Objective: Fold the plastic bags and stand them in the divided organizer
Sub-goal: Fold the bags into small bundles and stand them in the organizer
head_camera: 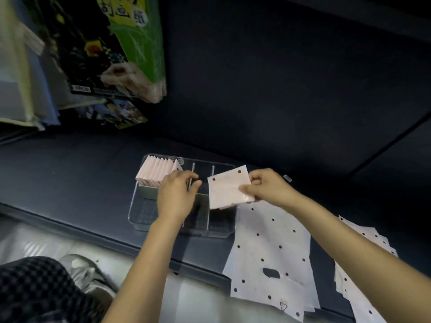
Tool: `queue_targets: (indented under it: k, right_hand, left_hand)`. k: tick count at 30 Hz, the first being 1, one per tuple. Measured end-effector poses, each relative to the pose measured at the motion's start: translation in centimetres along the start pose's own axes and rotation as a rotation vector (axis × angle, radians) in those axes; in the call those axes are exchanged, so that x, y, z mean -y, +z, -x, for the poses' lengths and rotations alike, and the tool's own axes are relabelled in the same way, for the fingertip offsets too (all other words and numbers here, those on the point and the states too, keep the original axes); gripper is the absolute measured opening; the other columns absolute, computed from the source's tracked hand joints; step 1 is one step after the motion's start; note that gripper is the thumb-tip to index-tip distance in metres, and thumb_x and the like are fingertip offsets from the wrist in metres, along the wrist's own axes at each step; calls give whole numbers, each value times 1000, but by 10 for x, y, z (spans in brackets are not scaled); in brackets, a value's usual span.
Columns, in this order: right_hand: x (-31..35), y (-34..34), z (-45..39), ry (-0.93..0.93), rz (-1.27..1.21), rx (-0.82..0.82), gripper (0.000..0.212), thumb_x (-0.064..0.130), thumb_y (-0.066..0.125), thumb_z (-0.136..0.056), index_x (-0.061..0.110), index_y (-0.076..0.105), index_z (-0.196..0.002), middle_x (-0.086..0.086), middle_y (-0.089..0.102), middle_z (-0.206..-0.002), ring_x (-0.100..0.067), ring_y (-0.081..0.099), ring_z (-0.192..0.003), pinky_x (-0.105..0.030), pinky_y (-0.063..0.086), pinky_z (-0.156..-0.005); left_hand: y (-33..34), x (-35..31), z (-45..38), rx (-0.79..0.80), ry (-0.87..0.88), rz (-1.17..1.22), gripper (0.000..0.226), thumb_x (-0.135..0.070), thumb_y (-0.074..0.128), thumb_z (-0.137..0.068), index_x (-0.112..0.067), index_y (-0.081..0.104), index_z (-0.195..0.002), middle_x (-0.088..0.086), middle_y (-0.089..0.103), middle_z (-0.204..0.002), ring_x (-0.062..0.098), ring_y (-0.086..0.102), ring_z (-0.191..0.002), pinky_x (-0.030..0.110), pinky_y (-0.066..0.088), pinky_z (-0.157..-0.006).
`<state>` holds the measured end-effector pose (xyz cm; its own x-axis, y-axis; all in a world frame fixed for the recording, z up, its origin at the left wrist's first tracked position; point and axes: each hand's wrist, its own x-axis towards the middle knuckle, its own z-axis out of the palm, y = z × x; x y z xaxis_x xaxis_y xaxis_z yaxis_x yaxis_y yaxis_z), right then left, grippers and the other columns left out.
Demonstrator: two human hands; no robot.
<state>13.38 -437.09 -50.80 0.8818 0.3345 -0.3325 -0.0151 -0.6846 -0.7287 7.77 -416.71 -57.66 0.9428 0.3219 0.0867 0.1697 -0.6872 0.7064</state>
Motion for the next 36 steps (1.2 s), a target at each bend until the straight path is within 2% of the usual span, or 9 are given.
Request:
queue_targets:
  k: [3, 6, 10, 13, 16, 20, 24, 30, 36]
  right_hand:
    - [27, 23, -38, 36, -96, -77, 9, 9, 62, -88, 11, 60, -79, -1, 64, -81, -12, 65, -62, -17, 52, -50]
    - [47, 51, -70, 58, -59, -84, 18, 6, 60, -87, 12, 56, -70, -4, 64, -81, -12, 64, -55, -19, 53, -45]
    - [65, 76, -94, 42, 158, -95, 4, 7, 58, -82, 10, 61, -80, -9, 68, -92, -22, 68, -72, -39, 60, -67]
    - [81, 84, -100, 29, 237, -84, 13, 9, 57, -79, 6, 65, -90, -12, 69, -93, -28, 68, -81, -45, 58, -75]
    - [91, 86, -98, -11, 192, -63, 9, 8, 56, -80, 15, 60, -75, -6, 68, -83, -23, 70, -69, -36, 60, -65]
    - [86, 78, -95, 45, -111, -3, 14, 5, 49, -88, 13, 59, -94, -4, 65, -75, -11, 60, -53, -15, 47, -43]
    - [61, 71, -92, 229, -177, 76, 22, 4, 46, -91, 4, 60, -108, -10, 63, -70, -10, 53, -53, -13, 41, -44]
    - [57, 85, -103, 264, 12, -13, 20, 1, 45, -86, -2, 61, -98, -13, 64, -62, -10, 60, -40, -17, 46, -37]
    - [77, 123, -124, 237, 151, -19, 16, 2, 50, -83, 5, 58, -70, -11, 65, -58, -25, 70, -61, -35, 60, -68]
  left_hand:
    - [-3, 29, -14, 18, -111, -244, 31, -24, 49, -94, -22, 59, -123, 7, 51, -127, 31, 41, -113, 39, 35, -94]
    - [2, 43, -21, 42, -139, -297, 33, -27, 48, -95, -25, 58, -126, 3, 49, -131, 29, 37, -117, 39, 32, -98]
    - [7, 47, -22, -34, -131, -297, 29, -24, 45, -95, -20, 63, -119, 2, 54, -127, 28, 38, -113, 38, 29, -94]
    - [9, 50, -19, -92, -112, -250, 29, -22, 47, -95, -18, 62, -120, 3, 54, -129, 28, 38, -112, 39, 30, -91]
    - [10, 54, -15, -107, -127, -227, 30, -23, 48, -95, -19, 60, -123, 2, 54, -130, 28, 38, -114, 39, 32, -88]
    - [10, 60, -14, -96, -173, -190, 33, -21, 47, -96, -20, 56, -127, 0, 51, -134, 29, 34, -120, 40, 32, -92]
    - [9, 63, -14, -77, -194, -173, 42, -14, 48, -93, -20, 50, -135, -2, 47, -138, 28, 30, -125, 38, 32, -93]
    - [11, 61, -12, -66, -166, -175, 43, -14, 50, -93, -20, 49, -135, -2, 47, -138, 31, 29, -127, 42, 34, -95]
    - [14, 59, -8, -86, -103, -128, 44, -12, 52, -91, -22, 51, -134, -2, 48, -137, 25, 28, -117, 40, 30, -91]
